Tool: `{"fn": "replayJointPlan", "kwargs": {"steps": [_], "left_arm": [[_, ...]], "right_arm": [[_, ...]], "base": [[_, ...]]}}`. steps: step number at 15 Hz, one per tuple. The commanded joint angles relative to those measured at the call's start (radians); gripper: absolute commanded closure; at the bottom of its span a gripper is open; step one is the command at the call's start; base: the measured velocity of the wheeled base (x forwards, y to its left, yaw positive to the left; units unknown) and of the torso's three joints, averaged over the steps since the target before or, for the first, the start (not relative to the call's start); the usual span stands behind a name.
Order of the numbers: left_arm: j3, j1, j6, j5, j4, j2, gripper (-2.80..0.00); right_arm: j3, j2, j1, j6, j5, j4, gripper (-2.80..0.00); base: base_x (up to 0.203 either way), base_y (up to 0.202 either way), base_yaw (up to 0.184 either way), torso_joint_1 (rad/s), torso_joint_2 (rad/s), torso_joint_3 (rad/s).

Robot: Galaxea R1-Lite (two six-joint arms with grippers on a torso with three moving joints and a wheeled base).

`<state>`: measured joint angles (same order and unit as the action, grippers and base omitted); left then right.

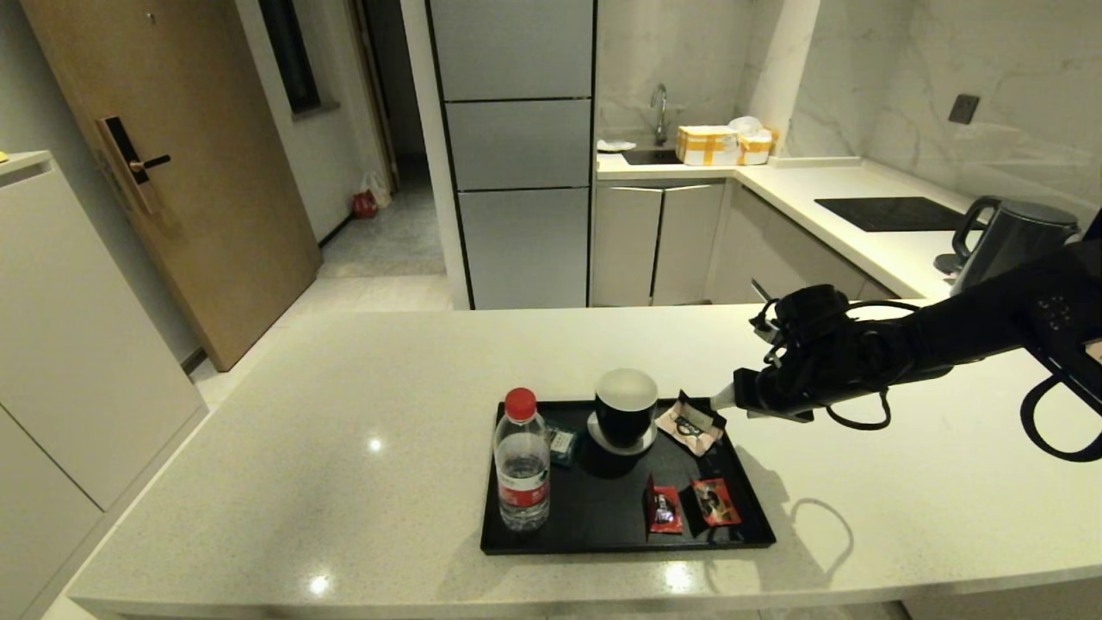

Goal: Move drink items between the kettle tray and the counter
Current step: Pick up the tea bag

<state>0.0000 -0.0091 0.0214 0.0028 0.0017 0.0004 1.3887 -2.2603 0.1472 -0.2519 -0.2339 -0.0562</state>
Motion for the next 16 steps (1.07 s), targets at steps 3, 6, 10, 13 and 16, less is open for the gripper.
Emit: {"fn": "replayJointPlan", "kwargs": {"steps": [3,6,10,13,16], "left_arm": [[0.0,0.0,0.0,0.0,0.0,-0.002,0.0],[0.0,0.0,0.0,0.0,0.0,-0.002,0.0],[0.0,0.0,0.0,0.0,0.0,-0.002,0.0],[0.0,0.0,0.0,0.0,0.0,-0.002,0.0],[0.0,0.0,0.0,0.0,0.0,-0.002,0.0]], "right_arm": [[0.004,0.001,0.027,-0.003,-0.001,0.016,-2.8],[0.009,-0.021,0.051,-0.003,0.008,0.019,-2.8],[0.019,-0.059,0.052,-0.003,0.015,0.023,-2.8],[0.027,-0.078,0.052,-0.006,0.029,0.041,-2.8],[0.048,-0.094,0.053,-0.007,0.03,0.042,-2.8]], "base": [[0.0,0.0,0.0,0.0,0.0,0.0],[0.0,0.0,0.0,0.0,0.0,0.0],[0.0,0.0,0.0,0.0,0.0,0.0],[0.0,0.0,0.0,0.0,0.0,0.0],[0.0,0.0,0.0,0.0,0.0,0.0]]}}
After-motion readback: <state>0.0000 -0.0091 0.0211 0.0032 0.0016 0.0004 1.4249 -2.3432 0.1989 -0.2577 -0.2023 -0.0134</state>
